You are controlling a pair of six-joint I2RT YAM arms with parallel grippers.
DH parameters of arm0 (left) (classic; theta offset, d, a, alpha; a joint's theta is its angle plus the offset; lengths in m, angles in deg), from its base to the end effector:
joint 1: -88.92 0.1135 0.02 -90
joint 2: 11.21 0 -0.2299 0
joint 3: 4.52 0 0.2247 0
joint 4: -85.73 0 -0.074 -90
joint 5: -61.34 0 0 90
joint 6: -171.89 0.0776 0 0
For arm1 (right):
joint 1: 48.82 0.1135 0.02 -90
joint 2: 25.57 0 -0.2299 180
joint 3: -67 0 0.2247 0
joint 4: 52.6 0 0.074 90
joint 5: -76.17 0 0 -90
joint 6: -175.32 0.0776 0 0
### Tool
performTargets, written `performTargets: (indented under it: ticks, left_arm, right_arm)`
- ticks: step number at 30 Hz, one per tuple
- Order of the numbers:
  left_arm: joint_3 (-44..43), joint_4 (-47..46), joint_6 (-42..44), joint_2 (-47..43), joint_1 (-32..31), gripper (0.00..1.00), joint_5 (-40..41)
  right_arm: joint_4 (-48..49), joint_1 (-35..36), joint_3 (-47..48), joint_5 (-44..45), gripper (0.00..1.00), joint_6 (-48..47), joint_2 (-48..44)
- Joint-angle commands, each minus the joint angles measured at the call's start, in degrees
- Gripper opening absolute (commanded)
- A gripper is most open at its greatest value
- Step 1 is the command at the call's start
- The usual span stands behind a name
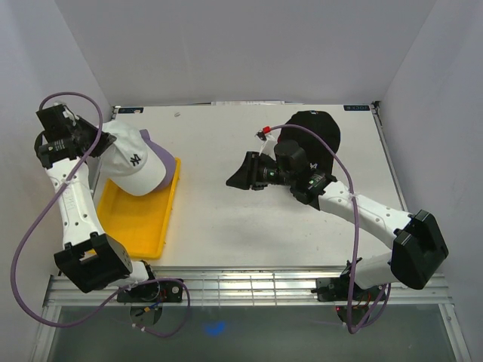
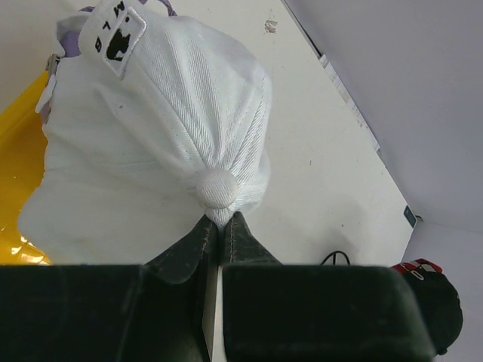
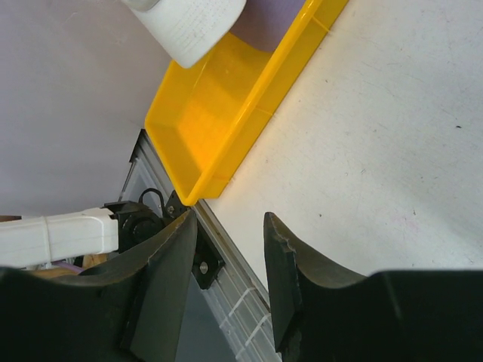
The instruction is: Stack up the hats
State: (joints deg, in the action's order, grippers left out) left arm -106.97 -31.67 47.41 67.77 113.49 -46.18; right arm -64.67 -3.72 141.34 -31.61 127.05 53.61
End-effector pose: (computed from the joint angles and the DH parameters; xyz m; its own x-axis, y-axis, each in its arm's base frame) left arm 0.2798 0.1022 0.3353 -0.3689 -0.7623 -0.5319 -0.4767 0.6464 -0.5958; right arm 0.2248 0.2591 0.2773 -0.7395 0.1559 -0.6549 -0.5206 0.4843 0.7031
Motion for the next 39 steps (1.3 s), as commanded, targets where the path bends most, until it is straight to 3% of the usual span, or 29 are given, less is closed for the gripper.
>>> performTargets:
  ticks: [1, 7, 9, 24, 39]
  left_arm:
    - [1.3, -1.6, -1.6, -4.5, -0.2, 0.10, -2.7]
    - [3.1, -1.8, -2.5, -6.9, -0.2, 0.09, -2.7]
    - [3.6, -2.0, -2.5, -7.1, -0.3, 0.00, -3.4]
    - [2.2, -5.3, -4.6, -9.5, -1.5, 0.03, -10.7]
    - [0.9, -11.8, -10.3, -9.3, -2.9, 0.00, -20.5]
  right_arm:
    - [0.7, -0.1, 2.7, -1.0, 0.47, -1.4, 0.1]
    - [1.1, -0.1, 3.9, -2.2, 0.47, -1.7, 2.0]
    - [1.8, -0.1, 4.7, -3.8, 0.47, -1.8, 3.0]
    - [6.4, -0.1, 9.9, -13.7, 0.50, -3.2, 10.5]
    - [12.7, -0.1, 12.3, -17.5, 0.66, 0.6, 13.6]
